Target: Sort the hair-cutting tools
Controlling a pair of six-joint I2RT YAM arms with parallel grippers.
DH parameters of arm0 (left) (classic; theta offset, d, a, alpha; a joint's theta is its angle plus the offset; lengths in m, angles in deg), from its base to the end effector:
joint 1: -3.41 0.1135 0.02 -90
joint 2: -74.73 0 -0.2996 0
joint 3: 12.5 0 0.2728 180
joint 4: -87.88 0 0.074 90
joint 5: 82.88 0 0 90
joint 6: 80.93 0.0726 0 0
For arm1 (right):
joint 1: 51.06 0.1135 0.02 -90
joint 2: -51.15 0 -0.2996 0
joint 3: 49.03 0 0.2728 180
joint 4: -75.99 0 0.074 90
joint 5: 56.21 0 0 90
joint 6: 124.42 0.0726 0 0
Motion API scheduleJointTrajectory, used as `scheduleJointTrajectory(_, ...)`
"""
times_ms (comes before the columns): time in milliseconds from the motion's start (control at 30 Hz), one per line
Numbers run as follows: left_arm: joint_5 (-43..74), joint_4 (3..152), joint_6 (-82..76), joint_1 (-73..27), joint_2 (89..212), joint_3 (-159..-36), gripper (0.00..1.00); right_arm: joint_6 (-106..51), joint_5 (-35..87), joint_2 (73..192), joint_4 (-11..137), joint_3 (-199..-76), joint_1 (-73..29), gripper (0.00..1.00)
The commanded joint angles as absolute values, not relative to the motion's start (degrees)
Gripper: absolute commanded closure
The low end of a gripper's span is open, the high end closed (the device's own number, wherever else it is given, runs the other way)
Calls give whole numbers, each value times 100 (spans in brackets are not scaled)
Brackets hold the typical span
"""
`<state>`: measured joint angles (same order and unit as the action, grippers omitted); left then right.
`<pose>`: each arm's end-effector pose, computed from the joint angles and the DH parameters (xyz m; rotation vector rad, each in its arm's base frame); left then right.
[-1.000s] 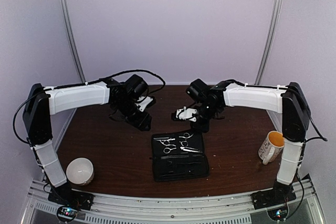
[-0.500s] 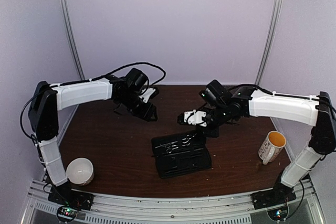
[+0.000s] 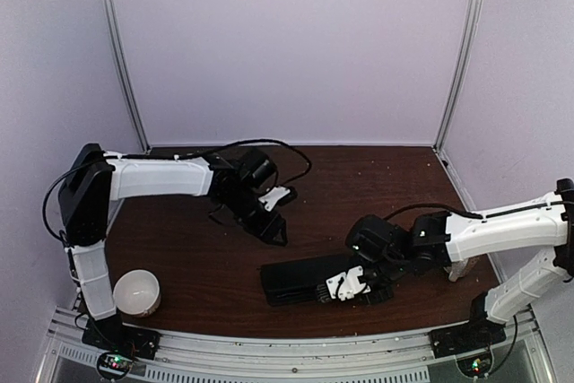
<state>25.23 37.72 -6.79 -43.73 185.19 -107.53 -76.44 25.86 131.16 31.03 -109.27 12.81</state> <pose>0.2874 -0.3429 0.1914 0.8651 2.7248 -0.7112 0.1174 0.2621 0.1843 -2.1954 1.6047 0.3006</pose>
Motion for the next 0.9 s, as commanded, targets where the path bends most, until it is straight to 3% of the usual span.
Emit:
scheduleJointTrajectory(0,2094,3877,-925,-4589,17934,-10255,49,-7467,2560,12658,2709,-10767,1543,78)
scheduleJointTrajectory(233,1963,4958,-1346,-4594,16939,-8852,46,-7439,2552,12259,2394,-11028,1535,69)
scheduleJointTrajectory(367,2426,5144,-1356,-4674,17018,-8988,48,-7461,2792,12538,2771,-11250,1496,66)
scheduleJointTrajectory(433,2693,5207,-1254,-4840,17191,-9204,58,-7480,2711,12817,2816,-11504,1479,66)
scheduleJointTrajectory(467,2960,5276,-1179,-4966,17317,-9292,76,-7451,2660,12940,2758,-11662,1482,67)
scheduleJointTrajectory(500,3219,5349,-1158,-5047,17462,-9371,84,-7433,2535,12995,2637,-11801,1472,68)
scheduleJointTrajectory(567,3460,5480,-1237,-5198,17760,-9535,92,-7431,2272,12862,2361,-11964,1471,71)
scheduleJointTrajectory(667,3623,5508,-1246,-5374,18189,-9783,98,-7441,2264,12222,2185,-11854,1459,72)
scheduleJointTrajectory(867,3413,5421,-1342,-5416,19005,-9902,99,-7845,2579,11598,1497,-11977,1187,75)
